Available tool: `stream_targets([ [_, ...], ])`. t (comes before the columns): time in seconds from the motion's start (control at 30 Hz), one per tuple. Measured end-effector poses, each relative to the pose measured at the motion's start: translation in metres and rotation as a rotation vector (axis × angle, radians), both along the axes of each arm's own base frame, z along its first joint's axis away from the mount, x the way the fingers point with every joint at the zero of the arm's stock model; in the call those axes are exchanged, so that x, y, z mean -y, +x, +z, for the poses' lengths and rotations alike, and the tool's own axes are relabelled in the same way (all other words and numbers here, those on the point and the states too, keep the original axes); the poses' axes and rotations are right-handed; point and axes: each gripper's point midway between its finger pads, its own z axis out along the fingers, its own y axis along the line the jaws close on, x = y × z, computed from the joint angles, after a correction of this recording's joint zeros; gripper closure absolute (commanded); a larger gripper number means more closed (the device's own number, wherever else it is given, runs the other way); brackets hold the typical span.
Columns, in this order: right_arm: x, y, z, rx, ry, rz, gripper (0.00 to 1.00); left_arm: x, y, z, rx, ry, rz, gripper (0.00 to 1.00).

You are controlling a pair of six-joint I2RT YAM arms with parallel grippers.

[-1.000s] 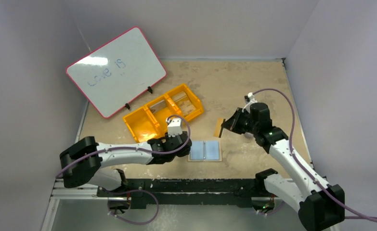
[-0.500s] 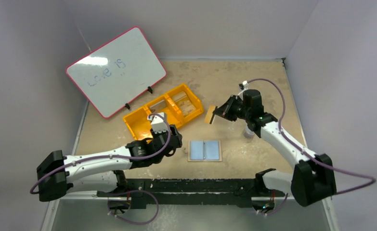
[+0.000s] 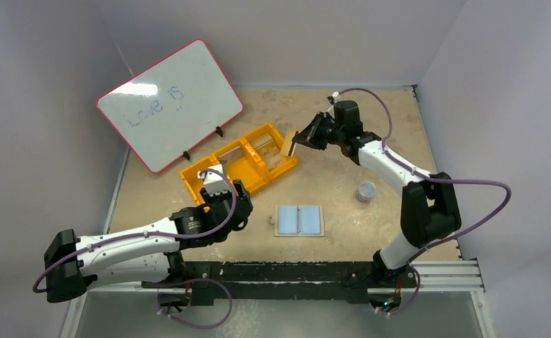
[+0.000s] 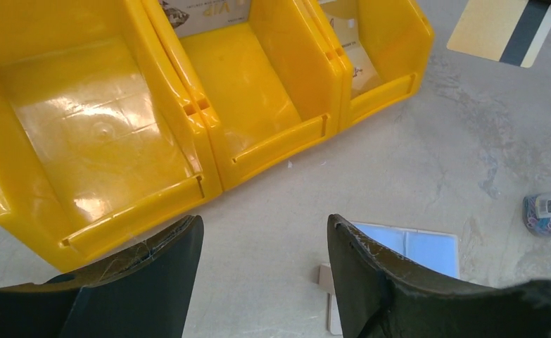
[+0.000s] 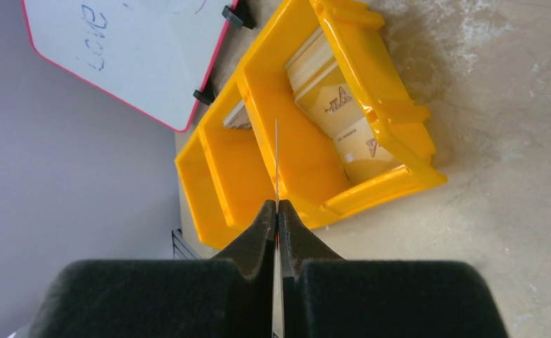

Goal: Take the credit cards out of the card holder

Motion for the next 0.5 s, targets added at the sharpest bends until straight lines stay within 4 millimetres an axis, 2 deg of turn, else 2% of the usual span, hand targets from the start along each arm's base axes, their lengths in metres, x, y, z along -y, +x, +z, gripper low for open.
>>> stream_targets([
  [0.23,-0.019,0.018,-0.008,-0.037,-0.015,-0.026,1.0,-0.013,0.0,0.01,0.025,0.011,0.028,0.32],
  [0.5,-0.044,0.016,-0.031,-0.141,0.001,-0.098,1.0,-0.035,-0.003,0.019,0.047,0.024,0.063,0.29],
])
